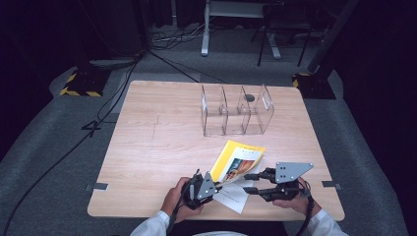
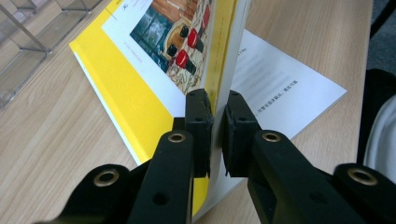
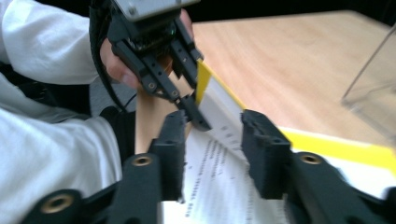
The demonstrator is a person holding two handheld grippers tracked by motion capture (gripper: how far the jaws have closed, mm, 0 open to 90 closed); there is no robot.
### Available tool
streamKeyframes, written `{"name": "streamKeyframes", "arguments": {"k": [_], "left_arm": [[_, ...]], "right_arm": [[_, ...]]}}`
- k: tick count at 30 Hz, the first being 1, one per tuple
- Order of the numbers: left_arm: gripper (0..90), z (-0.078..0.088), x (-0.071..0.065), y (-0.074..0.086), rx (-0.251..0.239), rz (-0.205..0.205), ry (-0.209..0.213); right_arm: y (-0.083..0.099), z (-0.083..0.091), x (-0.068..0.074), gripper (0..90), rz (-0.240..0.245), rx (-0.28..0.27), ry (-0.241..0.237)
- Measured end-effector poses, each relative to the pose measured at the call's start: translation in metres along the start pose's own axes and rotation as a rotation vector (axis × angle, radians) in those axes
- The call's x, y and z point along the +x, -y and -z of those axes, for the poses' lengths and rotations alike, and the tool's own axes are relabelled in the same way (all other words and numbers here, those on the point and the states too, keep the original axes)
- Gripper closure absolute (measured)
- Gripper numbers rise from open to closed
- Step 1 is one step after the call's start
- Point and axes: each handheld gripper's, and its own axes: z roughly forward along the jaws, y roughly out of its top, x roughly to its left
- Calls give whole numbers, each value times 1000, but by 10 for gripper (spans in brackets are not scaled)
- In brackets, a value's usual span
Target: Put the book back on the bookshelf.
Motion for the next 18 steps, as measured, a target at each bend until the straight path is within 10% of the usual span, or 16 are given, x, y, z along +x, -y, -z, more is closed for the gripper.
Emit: {"name": "streamKeyframes", "arguments": {"k": [9,18], "left_arm": [[816,13,14,14,24,-14,48],[784,29,35,31,44,8,71]], "right_arm": [[-10,-16,-15,402,50,38,35],[7,-46,-28,416,101,237,36]]}}
